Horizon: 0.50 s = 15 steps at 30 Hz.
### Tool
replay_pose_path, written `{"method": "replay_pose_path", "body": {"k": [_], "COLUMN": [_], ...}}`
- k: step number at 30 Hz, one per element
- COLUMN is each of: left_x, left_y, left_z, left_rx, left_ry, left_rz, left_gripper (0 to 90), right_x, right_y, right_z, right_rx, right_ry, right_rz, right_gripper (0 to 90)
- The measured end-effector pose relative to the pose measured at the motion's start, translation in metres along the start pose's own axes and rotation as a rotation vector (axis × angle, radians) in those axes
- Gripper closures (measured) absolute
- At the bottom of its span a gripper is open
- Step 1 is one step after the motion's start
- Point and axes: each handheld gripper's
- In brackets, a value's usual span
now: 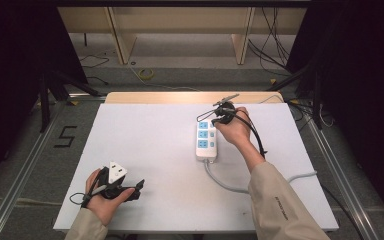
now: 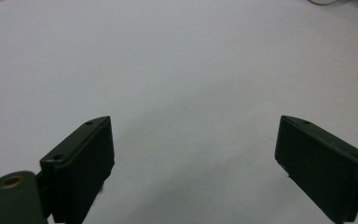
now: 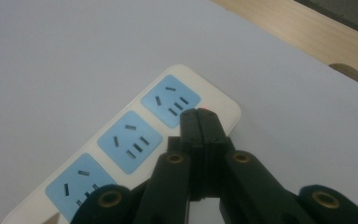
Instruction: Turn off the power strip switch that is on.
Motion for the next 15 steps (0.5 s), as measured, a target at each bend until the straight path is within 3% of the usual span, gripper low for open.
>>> {"method": "replay_pose_path", "body": {"k": [15], "left_x": [0.0002], "left_y": [0.0000], "left_z": [-0.0004], "left_rx": [-0.001], "left_ry": [0.001], "left_rz": [0.000], "left_gripper": [11.6], "right_x": [-0.0030], "right_y": [0.0025], "right_z": [0.0062], "right_rx": [0.014], "right_ry": [-0.002], "right_rz": [0.005], "right_gripper": [90.0]}}
Point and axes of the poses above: each handheld gripper's, and its own axes: z roughly forward along the jaws, y roughly out of its top, x roughly to its left, and after that the axes turned 6 degrees about y, right-handed
